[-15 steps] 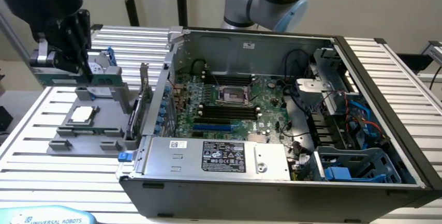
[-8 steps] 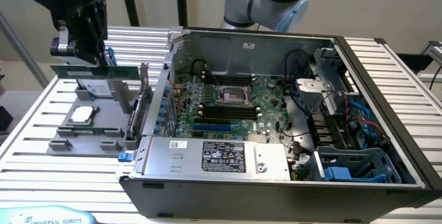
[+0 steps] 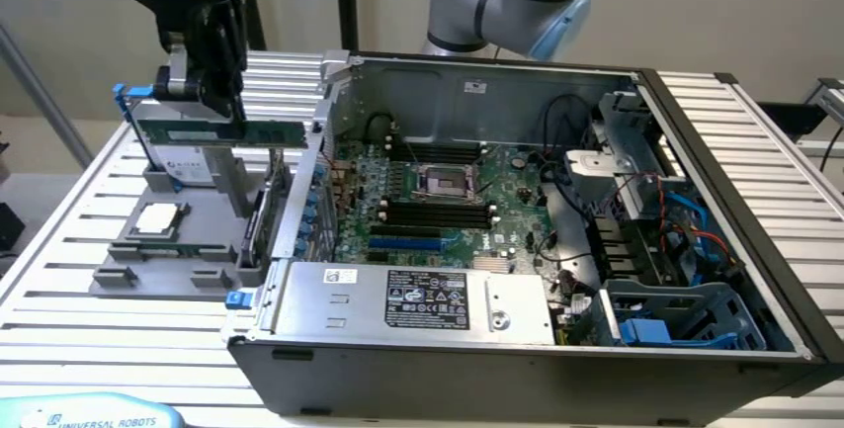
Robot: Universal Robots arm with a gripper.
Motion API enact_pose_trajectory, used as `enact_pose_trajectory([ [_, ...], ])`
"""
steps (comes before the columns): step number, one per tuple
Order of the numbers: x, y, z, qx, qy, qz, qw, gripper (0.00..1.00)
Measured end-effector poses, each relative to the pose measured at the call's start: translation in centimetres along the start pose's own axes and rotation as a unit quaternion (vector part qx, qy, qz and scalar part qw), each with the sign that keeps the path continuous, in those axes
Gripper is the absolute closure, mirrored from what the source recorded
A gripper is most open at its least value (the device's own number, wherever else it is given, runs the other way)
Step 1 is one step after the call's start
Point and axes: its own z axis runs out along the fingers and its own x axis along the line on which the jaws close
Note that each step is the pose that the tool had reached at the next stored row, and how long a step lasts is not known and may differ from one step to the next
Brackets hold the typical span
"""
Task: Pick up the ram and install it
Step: 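Pick up the ram and move it above insertion slot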
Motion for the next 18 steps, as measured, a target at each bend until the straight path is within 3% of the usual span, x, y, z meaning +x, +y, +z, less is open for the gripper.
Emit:
enact_pose_trajectory([
  [9, 0.0, -4.04, -0.18, -0.0021, -0.0029, 0.000, 1.0000, 0.86],
  [18, 0.1, -8.14, -0.36, -0.0048, -0.0038, 0.000, 1.0000, 0.86],
])
